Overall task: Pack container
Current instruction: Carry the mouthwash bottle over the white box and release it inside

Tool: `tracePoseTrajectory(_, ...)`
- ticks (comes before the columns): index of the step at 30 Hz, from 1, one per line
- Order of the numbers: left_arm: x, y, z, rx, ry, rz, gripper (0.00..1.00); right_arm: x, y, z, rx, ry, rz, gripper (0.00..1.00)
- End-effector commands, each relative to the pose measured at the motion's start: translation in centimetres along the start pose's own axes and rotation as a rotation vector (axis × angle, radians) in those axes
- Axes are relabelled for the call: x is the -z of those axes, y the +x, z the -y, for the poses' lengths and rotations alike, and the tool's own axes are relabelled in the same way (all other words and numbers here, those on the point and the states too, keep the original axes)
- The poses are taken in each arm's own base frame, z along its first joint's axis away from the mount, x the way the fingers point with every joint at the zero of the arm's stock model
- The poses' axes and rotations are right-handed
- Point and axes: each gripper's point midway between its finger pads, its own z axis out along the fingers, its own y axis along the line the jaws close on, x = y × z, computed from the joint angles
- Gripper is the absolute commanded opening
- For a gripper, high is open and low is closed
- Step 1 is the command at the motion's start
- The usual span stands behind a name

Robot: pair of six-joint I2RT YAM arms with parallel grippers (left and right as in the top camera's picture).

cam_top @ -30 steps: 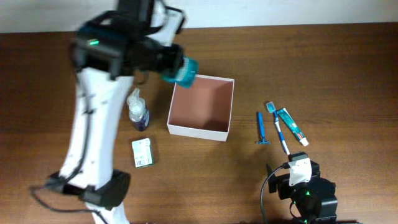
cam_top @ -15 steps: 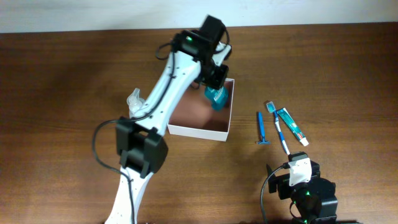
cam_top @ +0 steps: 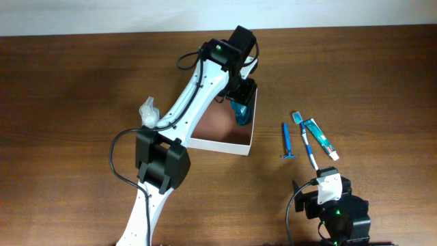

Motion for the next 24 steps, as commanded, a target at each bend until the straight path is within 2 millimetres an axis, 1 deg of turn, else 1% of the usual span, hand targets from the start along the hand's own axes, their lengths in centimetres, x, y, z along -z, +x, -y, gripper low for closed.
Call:
tracePoseTrajectory(1,4.8,-1.4,0.9,-0.018,0.006,0.096,0.73,0.0,0.0,-0.1,-0.016,-0.008,0.007,0.99)
tracePoseTrajectory(5,9.6,-1.1,1.5,-0.025,0.01,0.149,0.75,0.0,0.0,-0.1,-0.016,-0.008,0.007,0.99)
tracePoseTrajectory(7,12.0,-0.7,1.7,-0.03,0.008,0.182,0.78,0.0,0.0,-0.1,-0.016,-0.008,0.007,0.99)
tracePoseTrajectory(11,16.2,-1.8,2.1,-0.046,0.006,0.325,0.79,0.0,0.0,-0.1,-0.016,-0.008,0.007,0.99)
tracePoseTrajectory(13,17.0,-1.9,1.8,-0.04,0.001,0.351,0.8,0.0,0.0,-0.1,-0.016,-0.008,0.007,0.99)
tracePoseTrajectory(16,17.3,-2.0,1.2,-0.029,-0.005,0.357,0.8,0.0,0.0,-0.1,-0.016,-0.008,0.007,0.99)
tracePoseTrajectory(17,17.3,-2.0,0.7,-0.023,-0.019,0.358,0.8,0.0,0.0,-0.1,-0.016,-0.008,0.007,0.99)
tracePoseTrajectory(18,17.4,-2.1,-0.1,-0.01,-0.052,0.363,0.8,0.0,0.0,-0.1,-0.016,-0.008,0.007,0.99)
tracePoseTrajectory(21,17.9,-2.3,-3.7,0.109,-0.159,0.381,0.81,0.0,0.0,-0.1,-0.016,-0.008,0.007,0.99)
tracePoseTrajectory(24,18.4,-2.2,-7.1,0.206,-0.203,0.389,0.87,0.0,0.0,-0.1,-0.016,-0.008,0.007,0.99)
